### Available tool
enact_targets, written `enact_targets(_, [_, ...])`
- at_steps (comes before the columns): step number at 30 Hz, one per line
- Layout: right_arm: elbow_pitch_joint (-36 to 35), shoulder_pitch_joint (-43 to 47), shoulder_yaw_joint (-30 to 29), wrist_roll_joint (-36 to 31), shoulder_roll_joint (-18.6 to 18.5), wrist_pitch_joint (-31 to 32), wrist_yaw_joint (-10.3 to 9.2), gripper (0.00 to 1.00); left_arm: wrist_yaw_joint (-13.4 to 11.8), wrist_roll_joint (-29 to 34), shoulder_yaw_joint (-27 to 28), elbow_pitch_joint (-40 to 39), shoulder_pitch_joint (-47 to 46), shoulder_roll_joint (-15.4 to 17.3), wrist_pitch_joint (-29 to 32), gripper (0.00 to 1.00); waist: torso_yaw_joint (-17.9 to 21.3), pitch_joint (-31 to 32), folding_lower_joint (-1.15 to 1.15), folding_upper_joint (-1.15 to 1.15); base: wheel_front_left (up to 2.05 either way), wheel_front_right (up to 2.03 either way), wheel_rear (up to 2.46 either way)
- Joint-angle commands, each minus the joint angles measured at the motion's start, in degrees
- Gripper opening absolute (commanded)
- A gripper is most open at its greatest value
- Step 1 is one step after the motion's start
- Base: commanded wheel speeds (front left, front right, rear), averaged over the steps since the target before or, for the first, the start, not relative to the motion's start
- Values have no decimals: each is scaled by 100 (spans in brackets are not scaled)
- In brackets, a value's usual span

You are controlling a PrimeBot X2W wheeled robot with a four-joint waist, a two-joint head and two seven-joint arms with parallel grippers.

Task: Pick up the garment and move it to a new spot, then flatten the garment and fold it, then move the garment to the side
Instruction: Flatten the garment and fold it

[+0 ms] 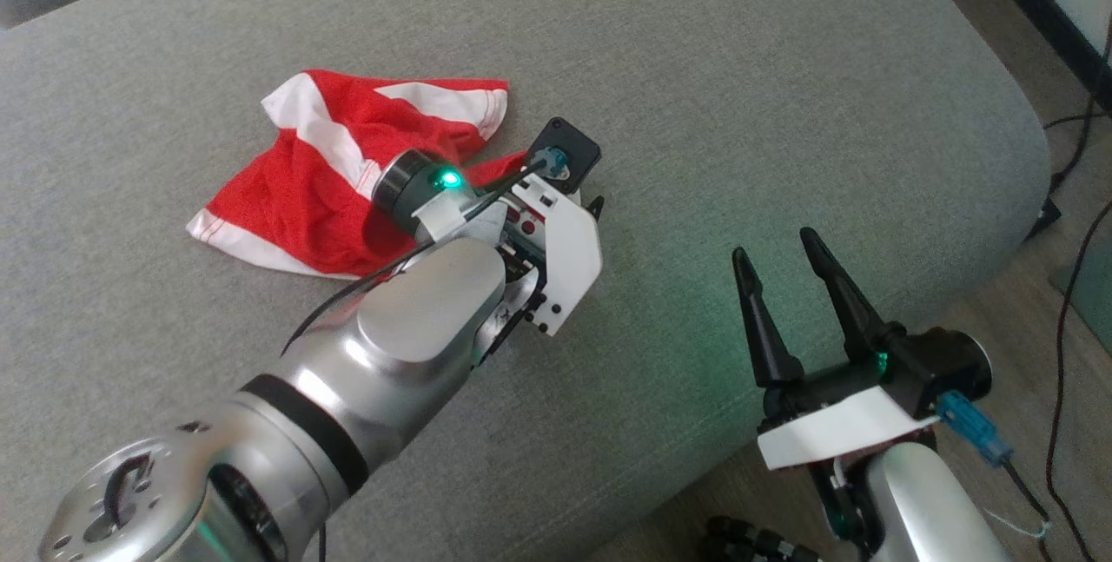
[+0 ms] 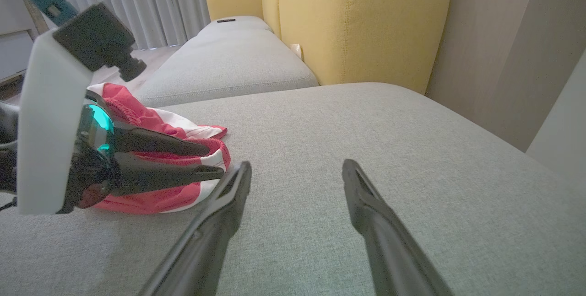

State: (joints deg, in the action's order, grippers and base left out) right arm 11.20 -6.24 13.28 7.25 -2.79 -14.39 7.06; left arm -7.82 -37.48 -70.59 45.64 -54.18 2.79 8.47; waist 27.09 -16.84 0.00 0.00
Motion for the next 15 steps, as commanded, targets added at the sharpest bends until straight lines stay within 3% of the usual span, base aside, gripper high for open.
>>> enact_targets(1, [-189,-161,137,44,-10,-61,43,100,-2,-48,93,-93,-323,9,7,100,19,-12,0,0,0,0,0])
enact_targets(3, [-184,-171,159,58,-10,-61,43,100,17,-124,41,-45,-349,9,10,100,42,-23,0,0,0,0,0])
enact_targets(4, [-179,-175,167,63,-10,-61,43,100,16,-149,16,-24,-360,9,-1,95,50,-25,0,0,0,0,0])
enact_targets(5, [-175,-178,170,69,-10,-61,43,100,19,-179,-3,-14,-367,9,-25,58,55,-23,0,0,0,0,0])
enact_targets(6, [-173,-178,169,75,-10,-61,43,100,20,-211,-20,-10,-373,9,-62,44,56,-19,0,0,0,0,0])
enact_targets(7, [-170,-177,168,77,-10,-61,43,100,25,-233,-38,-25,-386,9,-120,18,54,-11,0,0,0,0,0])
enact_targets(8, [-164,-176,170,77,-10,-61,43,100,32,-249,-59,-43,-400,9,-167,0,49,3,0,0,0,0,0])
enact_targets(15, [-92,-165,209,-20,-10,-61,43,100,123,-353,-180,-250,-451,9,-359,0,-12,260,0,0,0,0,0])
